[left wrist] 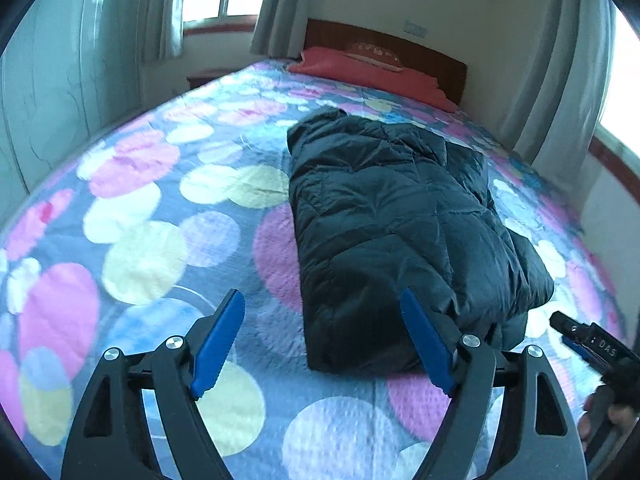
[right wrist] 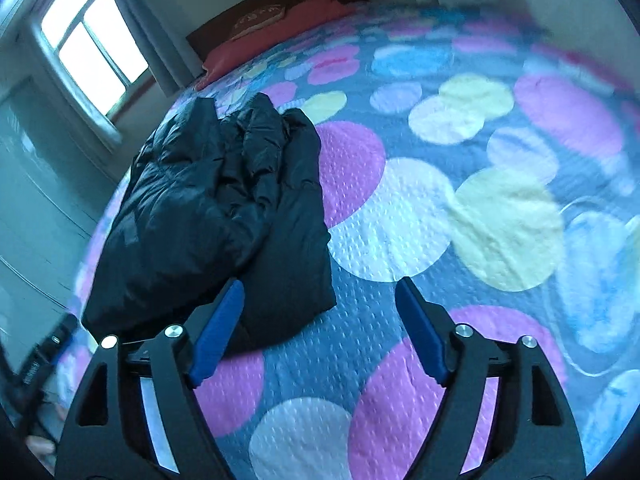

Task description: Fold large clothes

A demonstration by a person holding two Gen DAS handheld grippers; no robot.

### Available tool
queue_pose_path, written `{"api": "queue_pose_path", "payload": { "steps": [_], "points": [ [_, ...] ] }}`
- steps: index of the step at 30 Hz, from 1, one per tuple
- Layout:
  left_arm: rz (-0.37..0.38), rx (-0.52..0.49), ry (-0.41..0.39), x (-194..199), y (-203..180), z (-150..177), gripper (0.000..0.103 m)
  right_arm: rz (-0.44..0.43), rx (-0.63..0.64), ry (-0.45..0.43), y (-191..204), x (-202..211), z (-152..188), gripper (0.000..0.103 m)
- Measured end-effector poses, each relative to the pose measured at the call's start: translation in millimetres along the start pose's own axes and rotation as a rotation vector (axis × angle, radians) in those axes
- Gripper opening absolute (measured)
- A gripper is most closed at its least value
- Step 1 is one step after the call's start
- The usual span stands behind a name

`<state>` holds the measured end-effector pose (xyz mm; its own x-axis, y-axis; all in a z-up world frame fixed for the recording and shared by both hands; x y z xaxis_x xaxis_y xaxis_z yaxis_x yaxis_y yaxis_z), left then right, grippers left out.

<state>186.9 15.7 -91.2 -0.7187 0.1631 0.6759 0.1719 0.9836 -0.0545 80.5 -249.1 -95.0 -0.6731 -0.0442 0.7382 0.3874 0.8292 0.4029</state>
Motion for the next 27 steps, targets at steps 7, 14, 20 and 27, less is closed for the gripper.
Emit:
{"api": "queue_pose_path", "payload": {
  "steps": [7,14,20,27],
  "points": [
    [-0.064,-0.06,-0.052,28,-11,-1,0.082,0.053,0.137,-0.099,38,33,12,0.085],
    [-0.081,-0.081,-0.099,48,-17,-2,0.083,0.07,0.215,-0.177,62,58,18,0.088],
    [-0.078,-0.075,-0.108,55,-19,0,0.083,0.071,0.237,-0.198,71,68,21,0.088],
    [-0.071,-0.066,-0.12,63,-18,1,0.083,0.069,0.245,-0.205,75,71,24,0.088]
  ]
}}
Point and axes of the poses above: each gripper's, at about its wrist camera, not at the fingertips, and x roughly against the way its jaws point, y to its left, z to its underside, the point moved 1 cm from there along -x, roughly the way its jaws point, and after that the axes turned 8 degrees about -x, right-handed, at the moved point
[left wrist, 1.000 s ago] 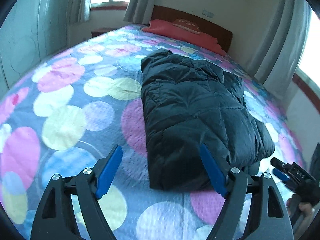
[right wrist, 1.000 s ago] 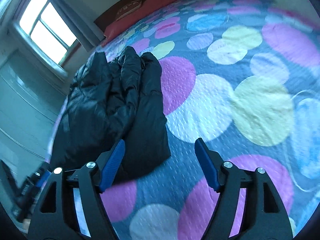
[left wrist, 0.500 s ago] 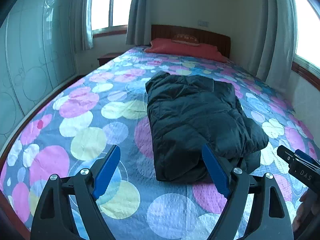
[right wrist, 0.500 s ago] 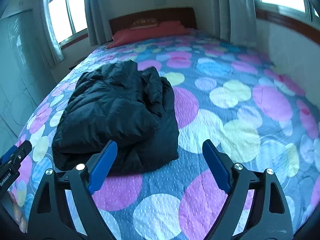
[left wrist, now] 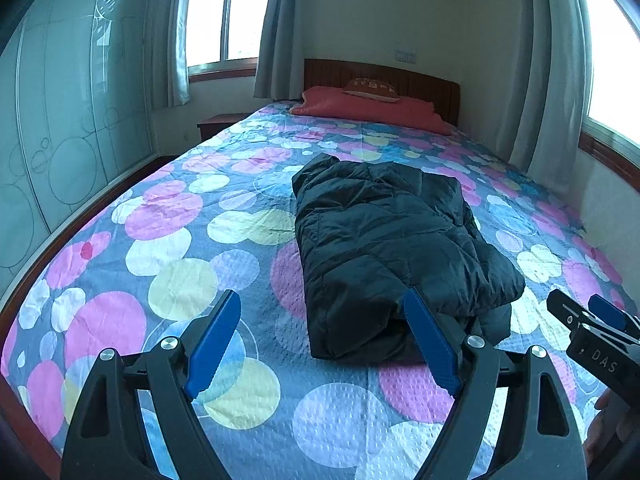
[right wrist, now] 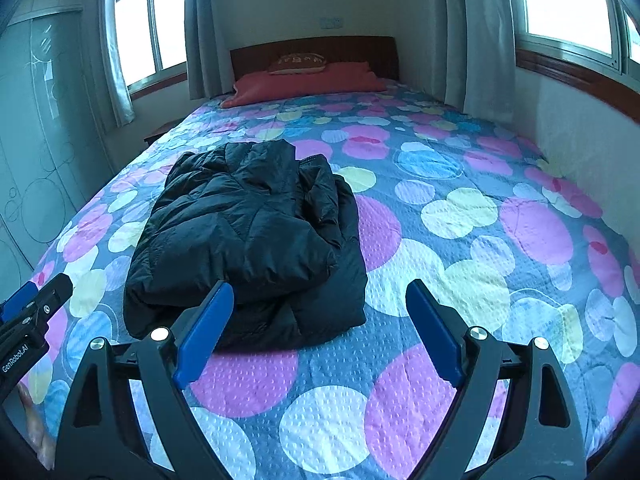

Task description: Fold large clothes

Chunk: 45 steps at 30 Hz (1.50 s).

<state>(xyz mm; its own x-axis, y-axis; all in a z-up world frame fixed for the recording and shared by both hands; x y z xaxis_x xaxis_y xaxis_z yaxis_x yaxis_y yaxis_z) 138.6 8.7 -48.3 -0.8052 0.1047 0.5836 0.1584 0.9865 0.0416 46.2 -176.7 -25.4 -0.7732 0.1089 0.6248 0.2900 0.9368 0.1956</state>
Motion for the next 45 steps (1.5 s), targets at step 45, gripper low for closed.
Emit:
{"api": "queue_pose_path", "payload": {
  "steps": [45],
  "points": [
    [-0.021,0.007,0.005,8,-3,1,0.083,-0.031,0.025,-0.026,15,10,1,0.088]
  ]
}}
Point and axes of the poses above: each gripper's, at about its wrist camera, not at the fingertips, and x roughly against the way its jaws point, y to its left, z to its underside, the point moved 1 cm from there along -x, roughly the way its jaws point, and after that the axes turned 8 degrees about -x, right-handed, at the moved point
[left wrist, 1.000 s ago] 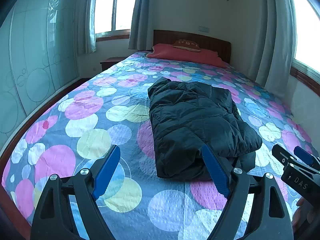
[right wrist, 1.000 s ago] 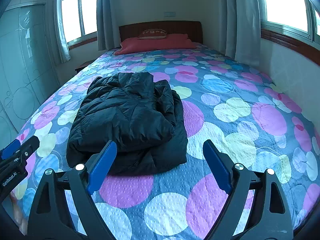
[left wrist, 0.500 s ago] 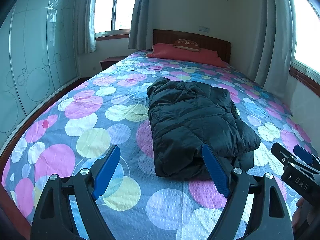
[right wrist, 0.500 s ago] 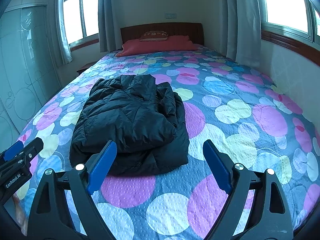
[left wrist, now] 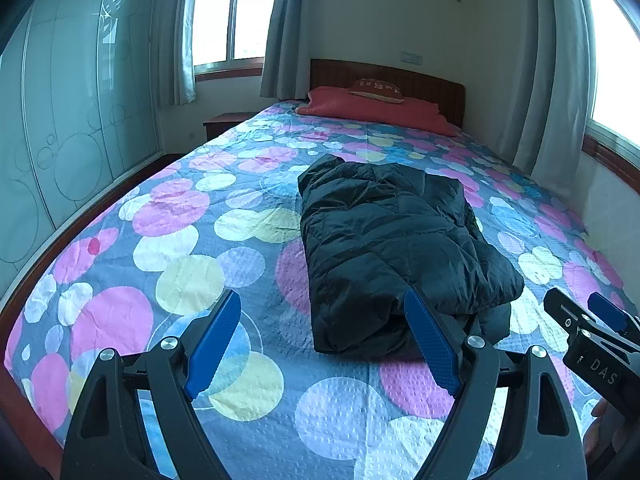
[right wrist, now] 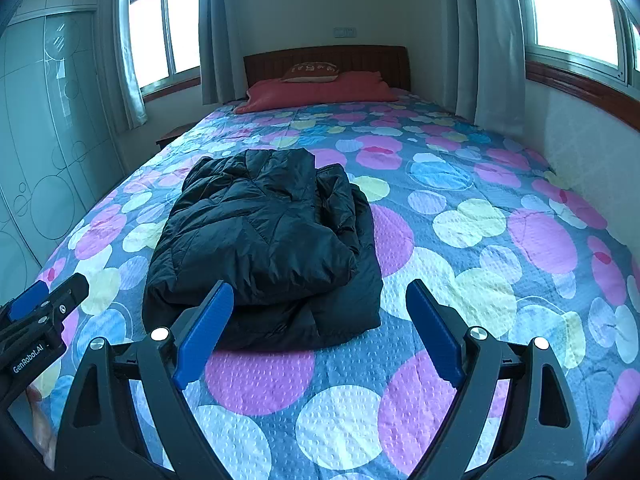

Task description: Fold large clothes

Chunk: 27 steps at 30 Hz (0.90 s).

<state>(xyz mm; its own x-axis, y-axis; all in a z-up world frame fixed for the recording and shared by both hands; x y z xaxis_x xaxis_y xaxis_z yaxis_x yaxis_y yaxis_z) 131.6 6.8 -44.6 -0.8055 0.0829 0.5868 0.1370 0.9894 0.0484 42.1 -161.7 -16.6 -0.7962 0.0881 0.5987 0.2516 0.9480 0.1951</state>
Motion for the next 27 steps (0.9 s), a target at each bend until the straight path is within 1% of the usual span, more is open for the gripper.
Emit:
{"api": "queue_pose_path", "payload": {
  "steps": [6,12,16,27],
  "points": [
    [-0.003,0.005,-0.007,2.0,0.4,-1.7,0.083,-0.002,0.002,0.0,-0.3,-0.1,0.3,0.088],
    [0.0,0.003,0.006,2.2,-1.1,-2.1,0.083,-0.001,0.001,0.0,0.5,0.1,0.5,0.088],
    [-0.013,-0.003,-0.004,3.6,-2.4,-2.2,0.083,-0.001,0.0,0.001,0.5,0.1,0.9,0.088],
    [0.002,-0.014,0.009,1.9,-4.4,0.0,0.083,-0.006,0.007,0.01,4.8,-3.6,5.5,0.088]
  ]
}}
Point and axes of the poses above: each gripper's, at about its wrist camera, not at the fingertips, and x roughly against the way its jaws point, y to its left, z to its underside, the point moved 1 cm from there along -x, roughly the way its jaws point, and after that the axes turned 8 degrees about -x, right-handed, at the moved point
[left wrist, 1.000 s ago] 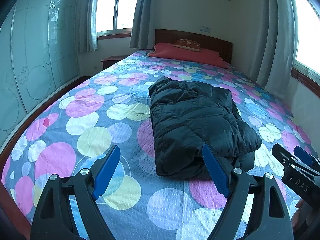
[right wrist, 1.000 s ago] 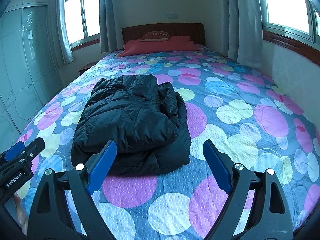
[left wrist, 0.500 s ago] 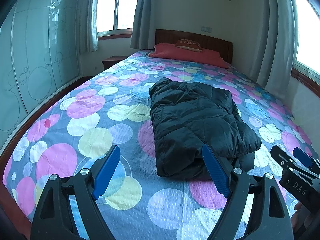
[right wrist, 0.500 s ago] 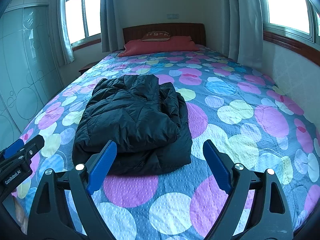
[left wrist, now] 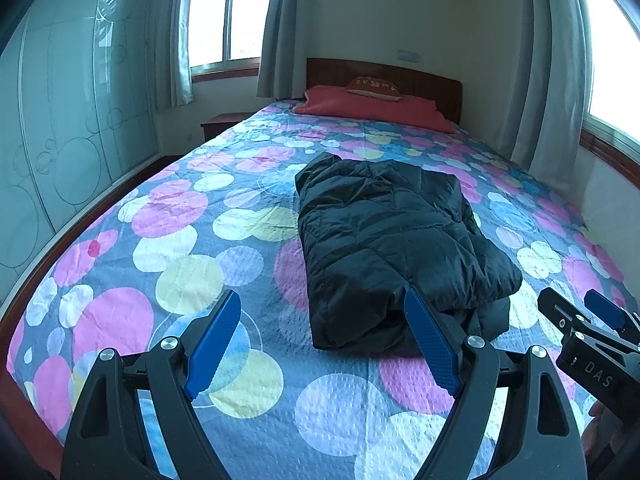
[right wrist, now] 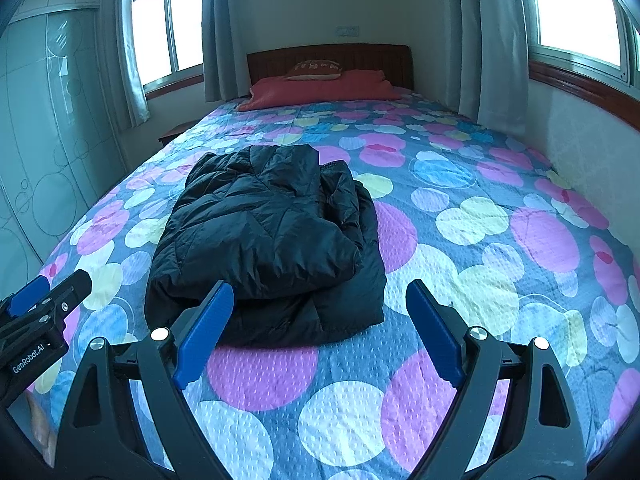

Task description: Fold large clothes

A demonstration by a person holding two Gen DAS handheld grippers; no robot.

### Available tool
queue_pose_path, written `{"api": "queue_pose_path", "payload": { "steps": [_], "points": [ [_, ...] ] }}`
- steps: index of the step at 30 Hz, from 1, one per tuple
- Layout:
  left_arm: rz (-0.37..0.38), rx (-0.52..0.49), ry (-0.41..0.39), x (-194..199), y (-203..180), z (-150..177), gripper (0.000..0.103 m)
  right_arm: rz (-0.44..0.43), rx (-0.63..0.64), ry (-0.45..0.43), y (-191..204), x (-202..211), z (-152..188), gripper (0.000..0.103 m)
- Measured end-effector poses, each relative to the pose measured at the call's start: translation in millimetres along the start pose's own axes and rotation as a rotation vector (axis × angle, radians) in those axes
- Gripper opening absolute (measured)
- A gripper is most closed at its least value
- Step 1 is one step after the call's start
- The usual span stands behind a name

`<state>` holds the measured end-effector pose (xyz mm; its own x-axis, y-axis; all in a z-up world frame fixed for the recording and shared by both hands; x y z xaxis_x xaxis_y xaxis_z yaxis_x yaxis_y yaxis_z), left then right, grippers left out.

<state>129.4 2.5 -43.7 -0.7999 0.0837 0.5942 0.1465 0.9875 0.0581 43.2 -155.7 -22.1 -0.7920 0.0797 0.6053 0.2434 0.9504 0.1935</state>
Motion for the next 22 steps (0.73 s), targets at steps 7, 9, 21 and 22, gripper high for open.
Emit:
{"api": "queue_pose_path", "payload": {
  "steps": [7,9,21,22],
  "points": [
    [-0.027,0.005,-0.001,-1,0,1,0.088,-0.001,0.0,0.002,1,0,1,0.088],
    [-0.038,0.022,-0.006,0,2,2,0.088,-0.002,0.0,0.004,0,-1,2,0.088],
    [-0.024,0.019,0.034,-31,14,5,0.088,0.019,-0.026,0.038,-26,-24,4,0.088],
    [-0.03,0.028,0.049,-39,20,7,0.088,0.019,-0.026,0.038,-26,-24,4,0.088]
  ]
}}
Point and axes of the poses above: each gripper's, at about its wrist camera, not at the fingertips, and x roughly against the way its jaws point, y to its left, z to its underside, the point moved 1 cm from there along -x, roughly the way its jaws point, and after that the axes turned 8 degrees about -x, right-handed, at the moved point
